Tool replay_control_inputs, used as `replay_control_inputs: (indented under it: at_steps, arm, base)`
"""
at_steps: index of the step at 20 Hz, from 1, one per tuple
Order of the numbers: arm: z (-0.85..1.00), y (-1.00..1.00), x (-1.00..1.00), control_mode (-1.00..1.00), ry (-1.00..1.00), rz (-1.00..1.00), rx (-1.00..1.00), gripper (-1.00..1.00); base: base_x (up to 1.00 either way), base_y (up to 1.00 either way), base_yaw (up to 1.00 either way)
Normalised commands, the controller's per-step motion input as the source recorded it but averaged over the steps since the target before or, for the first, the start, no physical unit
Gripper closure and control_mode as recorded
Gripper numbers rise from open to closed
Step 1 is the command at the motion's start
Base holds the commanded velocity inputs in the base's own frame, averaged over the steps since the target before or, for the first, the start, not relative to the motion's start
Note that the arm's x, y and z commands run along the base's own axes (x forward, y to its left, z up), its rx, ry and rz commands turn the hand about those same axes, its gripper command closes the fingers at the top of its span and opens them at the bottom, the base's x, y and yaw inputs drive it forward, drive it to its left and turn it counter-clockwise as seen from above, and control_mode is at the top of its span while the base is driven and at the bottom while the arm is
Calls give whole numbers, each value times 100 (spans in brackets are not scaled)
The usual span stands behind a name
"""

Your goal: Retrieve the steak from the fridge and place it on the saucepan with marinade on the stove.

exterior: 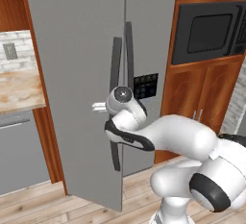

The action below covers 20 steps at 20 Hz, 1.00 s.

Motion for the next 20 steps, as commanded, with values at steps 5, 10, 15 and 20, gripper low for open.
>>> replay_control_inputs:
  at_steps: [5,10,15,20]
  arm:
    - [100,19,-100,-100,12,-6,-3,-100]
    - [80,-42,-100,-100,7,-7,-1,-100]
    - [52,-98,-74,-100,0,0,0,-100]
    - [32,-100,-40,-100,0,0,3,-100]
  base:
    - [0,0,0]
    - [0,0,0]
    - [0,0,0]
    - [0,0,0]
